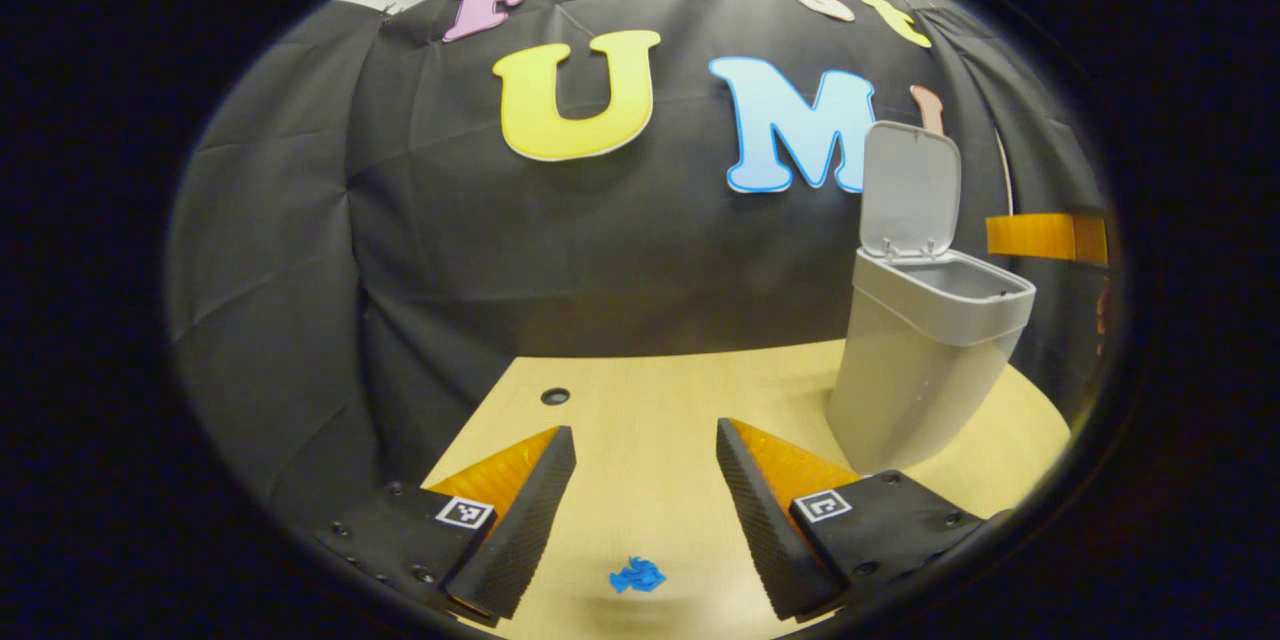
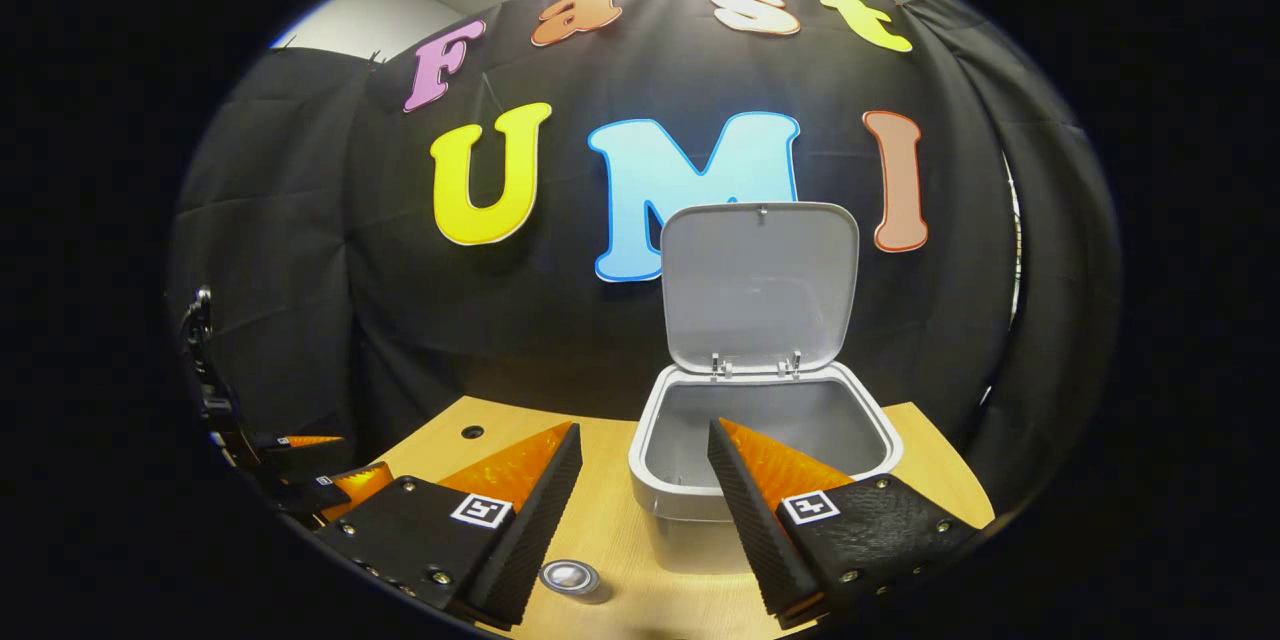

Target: Press the lid of the desktop garbage bin to open it, pick up the crumpled paper on the desktop and throw it into the bin, then pick up the pop can on the desktop and drop it into the bin, and finally close the garbage bin lid.

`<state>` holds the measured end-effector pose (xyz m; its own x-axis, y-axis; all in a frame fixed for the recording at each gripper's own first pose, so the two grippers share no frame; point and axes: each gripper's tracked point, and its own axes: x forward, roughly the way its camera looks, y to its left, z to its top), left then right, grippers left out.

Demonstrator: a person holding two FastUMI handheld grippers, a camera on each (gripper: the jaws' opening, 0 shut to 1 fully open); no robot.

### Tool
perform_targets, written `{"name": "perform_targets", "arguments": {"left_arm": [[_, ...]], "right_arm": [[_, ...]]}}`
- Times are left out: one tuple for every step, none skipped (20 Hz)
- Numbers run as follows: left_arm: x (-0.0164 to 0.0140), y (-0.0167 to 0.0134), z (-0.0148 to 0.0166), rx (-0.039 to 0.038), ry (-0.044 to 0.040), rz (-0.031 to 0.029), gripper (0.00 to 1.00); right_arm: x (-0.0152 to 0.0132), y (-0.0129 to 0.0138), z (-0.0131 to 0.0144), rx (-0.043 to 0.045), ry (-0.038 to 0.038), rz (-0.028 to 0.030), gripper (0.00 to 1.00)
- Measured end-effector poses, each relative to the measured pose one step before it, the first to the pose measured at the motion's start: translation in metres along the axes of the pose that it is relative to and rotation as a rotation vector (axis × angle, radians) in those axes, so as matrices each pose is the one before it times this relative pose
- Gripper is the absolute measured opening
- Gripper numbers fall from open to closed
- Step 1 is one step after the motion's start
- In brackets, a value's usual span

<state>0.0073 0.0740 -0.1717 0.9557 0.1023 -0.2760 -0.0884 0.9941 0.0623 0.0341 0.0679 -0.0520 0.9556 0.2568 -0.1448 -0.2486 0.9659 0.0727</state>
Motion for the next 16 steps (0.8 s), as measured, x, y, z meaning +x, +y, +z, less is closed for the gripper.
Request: {"name": "perform_targets", "arguments": {"left_arm": [[0.00069,0.00031,-0.00661,0.00054,0.01056,-0.00105,0.93],[0.00080,0.00073,-0.00692,-0.00148,0.01098,0.00027,0.93],[0.00123,0.00023,-0.00479,-0.00172,0.01058,-0.00200,0.91],[0.00264,-0.00017,-0.00469,-0.00080,0.01002,-0.00102,0.91],[0.00128,-0.00009,-0.00638,0.00020,0.01114,-0.00122,0.91],[0.00173,0.00049,-0.00585,0.00110,0.01005,-0.00041,0.93],[0.00185,0.00012,-0.00660,0.00109,0.00941,-0.00012,0.93],[0.00147,0.00021,-0.00499,0.00158,0.00854,-0.00108,0.93],[0.00107,0.00030,-0.00674,0.00069,0.00828,-0.00048,0.91],[0.00105,-0.00010,-0.00524,0.00023,0.00798,-0.00122,0.93],[0.00228,-0.00118,-0.00562,-0.00042,0.00896,-0.00065,0.91],[0.00310,-0.00063,-0.00567,-0.00105,0.01087,-0.00066,0.91],[0.00249,-0.00161,-0.00685,-0.00133,0.00972,-0.00135,0.91],[0.00337,-0.00156,-0.00624,-0.00189,0.01093,-0.00203,0.93],[0.00466,-0.00107,-0.00671,-0.00332,0.01105,-0.00289,0.93],[0.00379,-0.00082,-0.00735,-0.00376,0.01266,-0.00273,0.93]], "right_arm": [[0.00010,-0.00012,-0.00044,-0.00165,0.00317,-0.00117,0.83],[-0.00036,0.00095,-0.00208,-0.00157,0.00401,-0.00092,0.83],[0.00022,0.00081,-0.00146,-0.00076,0.00504,-0.00102,0.83],[-0.00032,-0.00001,-0.00171,0.00007,0.00464,-0.00074,0.83],[0.00030,0.00003,-0.00107,0.00051,0.00447,-0.00113,0.83],[-0.00006,0.00021,-0.00228,0.00028,0.00454,-0.00072,0.83],[0.00007,-0.00002,-0.00052,-0.00088,0.00446,-0.00192,0.83],[-0.00011,0.00015,-0.00128,-0.00170,0.00390,-0.00211,0.83],[-0.00026,-0.00014,-0.00067,-0.00218,0.00483,-0.00199,0.83],[0.00141,-0.00127,-0.00180,-0.00227,0.00518,-0.00274,0.83],[0.00009,-0.00067,-0.00124,-0.00148,0.00561,-0.00177,0.83],[0.00023,-0.00022,-0.00148,-0.00112,0.00519,-0.00205,0.83],[0.00024,-0.00065,-0.00056,-0.00188,0.00548,-0.00220,0.83],[0.00036,-0.00074,-0.00213,-0.00299,0.00628,-0.00306,0.83],[-0.00019,-0.00114,-0.00215,-0.00458,0.00675,-0.00368,0.83],[0.00037,-0.00098,-0.00266,-0.00500,0.00680,-0.00362,0.83]]}}
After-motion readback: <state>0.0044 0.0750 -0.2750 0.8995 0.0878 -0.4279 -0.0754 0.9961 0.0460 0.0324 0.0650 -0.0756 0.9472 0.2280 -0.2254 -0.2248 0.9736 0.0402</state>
